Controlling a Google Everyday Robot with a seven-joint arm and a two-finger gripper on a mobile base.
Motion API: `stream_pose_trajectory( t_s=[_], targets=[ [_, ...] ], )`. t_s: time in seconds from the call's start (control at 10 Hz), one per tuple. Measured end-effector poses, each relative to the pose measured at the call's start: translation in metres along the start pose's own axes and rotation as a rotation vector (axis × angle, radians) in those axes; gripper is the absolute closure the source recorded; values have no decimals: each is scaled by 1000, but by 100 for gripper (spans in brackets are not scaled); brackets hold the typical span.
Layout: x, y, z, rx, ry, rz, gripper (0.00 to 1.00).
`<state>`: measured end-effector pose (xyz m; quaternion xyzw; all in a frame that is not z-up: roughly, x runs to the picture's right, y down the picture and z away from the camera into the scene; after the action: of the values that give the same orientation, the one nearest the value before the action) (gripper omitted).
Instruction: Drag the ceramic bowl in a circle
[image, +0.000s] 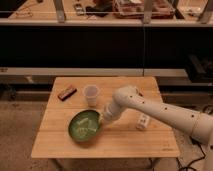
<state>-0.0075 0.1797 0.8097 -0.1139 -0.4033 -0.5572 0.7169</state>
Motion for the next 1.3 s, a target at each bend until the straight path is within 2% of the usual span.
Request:
stream_pose_trajectory(
  t_s=[0.2, 0.4, 0.5, 0.6, 0.7, 0.8, 1.0, 1.1, 1.2, 1.3],
  targets=[
    [21, 35, 0, -28, -2, 78, 100],
    [31, 64, -6, -61, 19, 138, 100],
    [32, 79, -12, -83, 34, 156, 100],
    [26, 101, -24, -123, 57, 169, 100],
    [15, 116, -35, -157, 82, 165, 100],
    [-7, 130, -48, -209, 106, 136, 100],
    [-46, 134, -56, -291, 116, 44, 100],
    [-71, 126, -52, -312, 96, -13, 100],
    [-97, 107, -43, -317, 68, -81, 100],
    [-108, 93, -38, -312, 56, -115, 100]
  ],
)
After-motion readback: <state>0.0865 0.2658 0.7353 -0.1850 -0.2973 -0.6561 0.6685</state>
